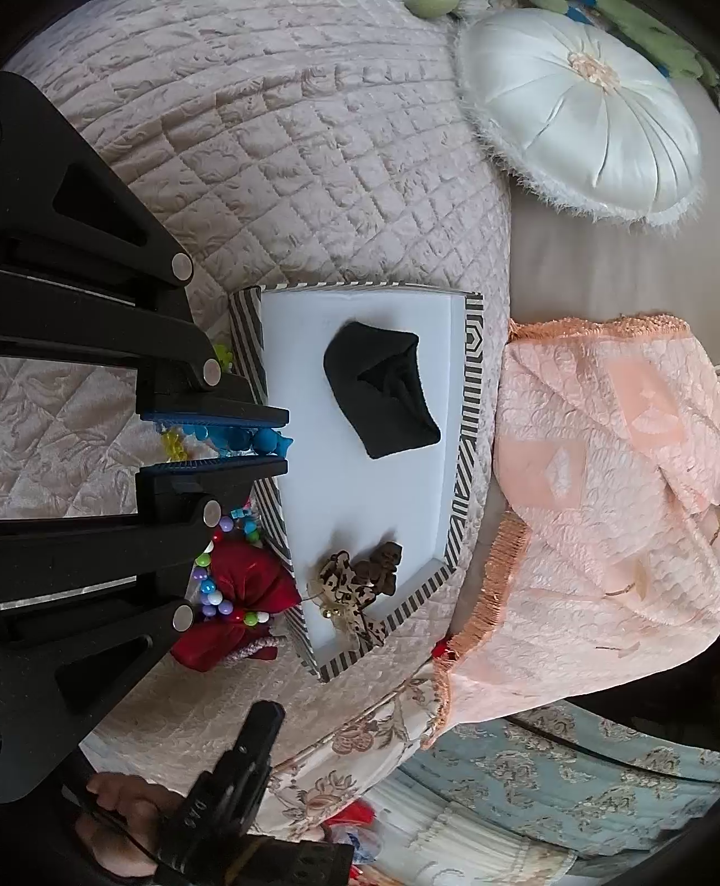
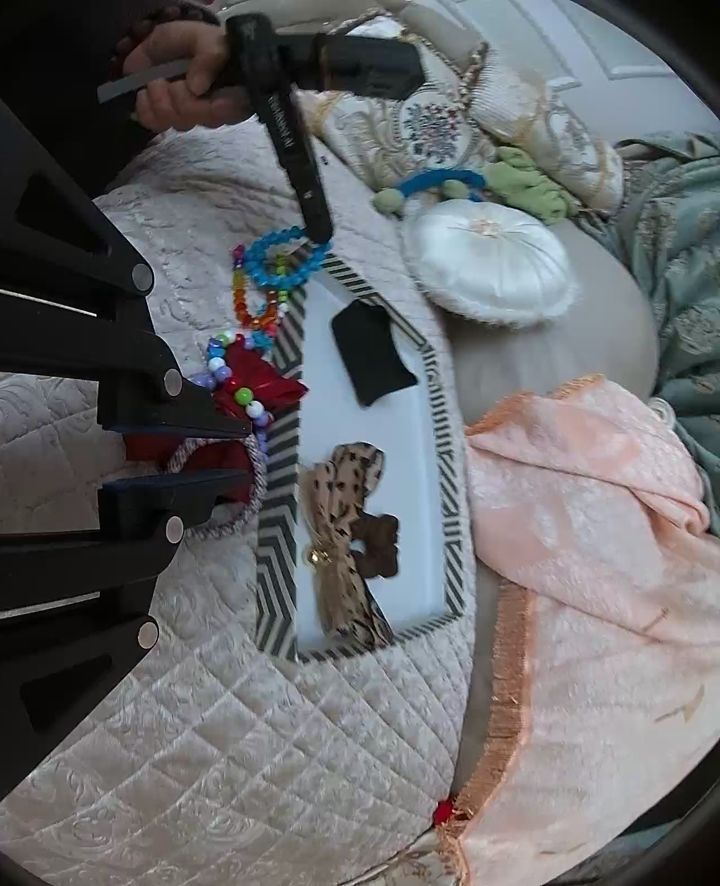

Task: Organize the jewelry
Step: 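Grasp the blue bead bracelet with the left tool while the right tool grasps the beaded hair tie, then lift the blue bracelet with the left tool while the right tool holds the hair tie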

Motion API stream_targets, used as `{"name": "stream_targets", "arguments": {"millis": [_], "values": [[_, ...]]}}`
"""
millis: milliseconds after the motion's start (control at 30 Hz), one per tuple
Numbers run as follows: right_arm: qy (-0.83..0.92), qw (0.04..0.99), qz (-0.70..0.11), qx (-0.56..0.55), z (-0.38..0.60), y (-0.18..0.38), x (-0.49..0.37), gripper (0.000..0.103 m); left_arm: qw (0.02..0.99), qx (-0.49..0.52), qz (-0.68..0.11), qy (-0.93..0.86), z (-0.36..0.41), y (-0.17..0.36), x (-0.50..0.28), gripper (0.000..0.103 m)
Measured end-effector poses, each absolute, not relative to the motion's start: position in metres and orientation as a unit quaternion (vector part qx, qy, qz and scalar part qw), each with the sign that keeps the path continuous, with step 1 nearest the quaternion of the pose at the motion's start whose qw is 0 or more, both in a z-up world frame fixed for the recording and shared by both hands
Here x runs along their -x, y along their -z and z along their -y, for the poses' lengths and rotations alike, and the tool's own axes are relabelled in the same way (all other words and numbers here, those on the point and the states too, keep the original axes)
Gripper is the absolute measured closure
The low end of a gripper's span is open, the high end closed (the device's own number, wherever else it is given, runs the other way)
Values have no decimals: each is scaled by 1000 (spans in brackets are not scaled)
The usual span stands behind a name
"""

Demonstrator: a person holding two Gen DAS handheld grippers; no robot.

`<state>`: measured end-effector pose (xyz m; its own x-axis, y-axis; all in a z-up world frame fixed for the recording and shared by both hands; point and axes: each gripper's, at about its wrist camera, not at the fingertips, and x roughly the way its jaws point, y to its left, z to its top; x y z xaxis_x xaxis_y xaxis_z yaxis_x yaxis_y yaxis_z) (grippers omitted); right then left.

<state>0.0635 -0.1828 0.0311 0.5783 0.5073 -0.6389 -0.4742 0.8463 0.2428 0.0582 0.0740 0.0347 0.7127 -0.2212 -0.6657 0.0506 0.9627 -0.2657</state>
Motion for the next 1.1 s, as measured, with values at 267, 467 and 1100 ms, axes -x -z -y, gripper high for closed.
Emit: {"name": "stream_targets", "arguments": {"millis": [267,467,1100], "values": [[-300,878,-373,2,161,-23,-68,92,921,98,-371,74,-65,-32,-58,94],[-276,876,-392,53,140,-5,-76,92,919,107,-374,64,-70,-29,-58,94],[-259,899,-354,6,172,-41,-53,96,930,107,-338,94,-61,-47,-49,94]]}}
